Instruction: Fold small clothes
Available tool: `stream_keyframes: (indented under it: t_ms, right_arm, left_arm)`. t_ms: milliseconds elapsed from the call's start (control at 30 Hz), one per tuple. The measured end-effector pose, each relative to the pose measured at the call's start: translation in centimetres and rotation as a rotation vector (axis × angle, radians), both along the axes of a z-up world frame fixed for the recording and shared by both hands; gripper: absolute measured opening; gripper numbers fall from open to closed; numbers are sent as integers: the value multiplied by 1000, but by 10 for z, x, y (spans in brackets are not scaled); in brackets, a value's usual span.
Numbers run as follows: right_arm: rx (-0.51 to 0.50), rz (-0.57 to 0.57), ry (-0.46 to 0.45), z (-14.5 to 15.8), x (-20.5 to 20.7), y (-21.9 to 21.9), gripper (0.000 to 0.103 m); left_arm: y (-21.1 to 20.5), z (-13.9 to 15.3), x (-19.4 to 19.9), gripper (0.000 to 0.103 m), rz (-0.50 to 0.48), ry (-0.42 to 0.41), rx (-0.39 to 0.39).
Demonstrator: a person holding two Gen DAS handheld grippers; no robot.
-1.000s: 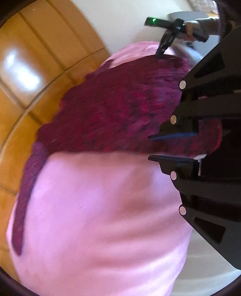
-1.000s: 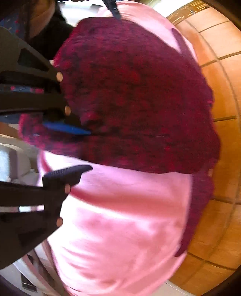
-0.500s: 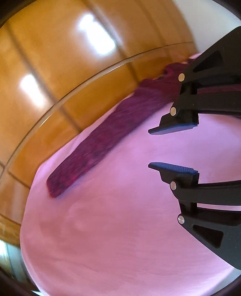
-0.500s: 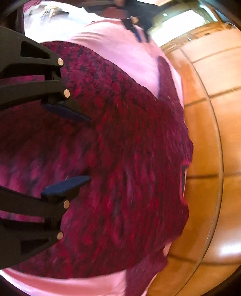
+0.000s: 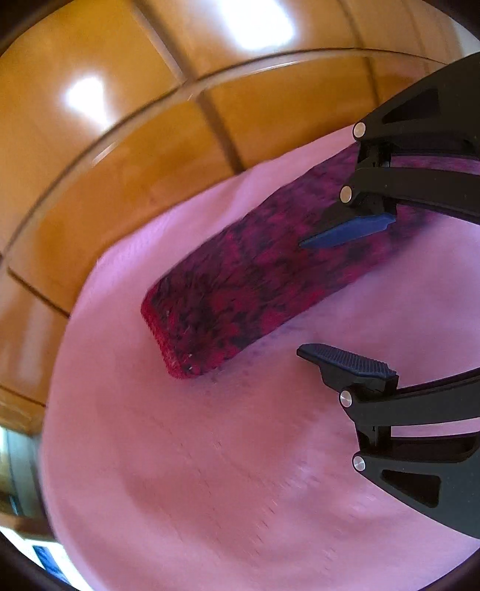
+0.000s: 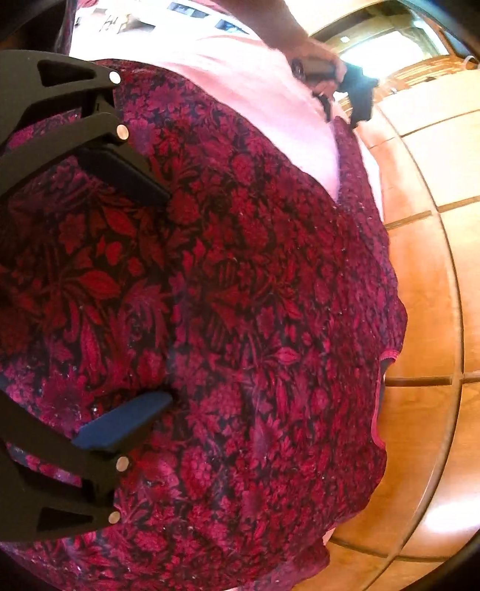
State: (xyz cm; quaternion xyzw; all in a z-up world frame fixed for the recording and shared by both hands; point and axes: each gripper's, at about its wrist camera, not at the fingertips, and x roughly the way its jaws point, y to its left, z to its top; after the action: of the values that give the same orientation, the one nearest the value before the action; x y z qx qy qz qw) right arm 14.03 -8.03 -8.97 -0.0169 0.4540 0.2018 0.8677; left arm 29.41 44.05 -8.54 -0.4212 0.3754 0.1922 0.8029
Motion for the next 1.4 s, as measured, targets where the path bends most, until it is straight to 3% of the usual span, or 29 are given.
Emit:
stream_keyframes:
  t_ms: [33,100,167,333,500,567,667,767,800,833,900,967,1133,1267,1400]
  right_arm:
    - [-8,-2,-5,0,-1,1,101]
    - [-19,-8,-12,-1,-1,3,101]
    - [-22,-10,-13,0,-5,1,101]
    - [-25,-15,-14,0,-4,1,101]
    - [-39,-17,-18,0,-3,2,101]
    - [-41,-20,-22,0,-3,5,101]
    - [-44,-20,-19,1,-5,7,101]
    - [19,-34,2,11,-4,-4,98]
    - [63,-52,12,16,-3,-13,92]
    - [137,-94,26,24,-1,-32,83]
    - [214,-180,20,34,1,-63,77]
    - [312,-313,12,42,3,-115,73]
    - [452,-686,5,36,16,-260,48]
    - [536,-908,10,19,40,-360,44]
    - [593,-1008,2,9,74,-415,44]
  left_arm:
    - [2,-1,5,50,0,-9,-3]
    - [6,-1,14,14,-6,-4,21]
    - [6,5,10,10,8,-38,30]
    - [7,34,-50,9,84,-137,119]
    - [9,7,-85,9,100,4,172]
    - [3,4,-92,10,94,18,207]
    - [-18,19,-90,15,92,74,256]
    - [-50,42,-102,29,50,2,265]
    - [-67,51,-106,33,13,-22,293]
    - [-84,58,-108,36,-23,-44,313]
    - [-126,68,-115,41,-130,-97,339]
    - [-168,71,-121,41,-233,-126,347]
    - [-281,61,-132,41,-506,-157,376]
    - [-352,45,-140,41,-687,-142,405]
    - [-384,28,-137,41,-761,-95,438]
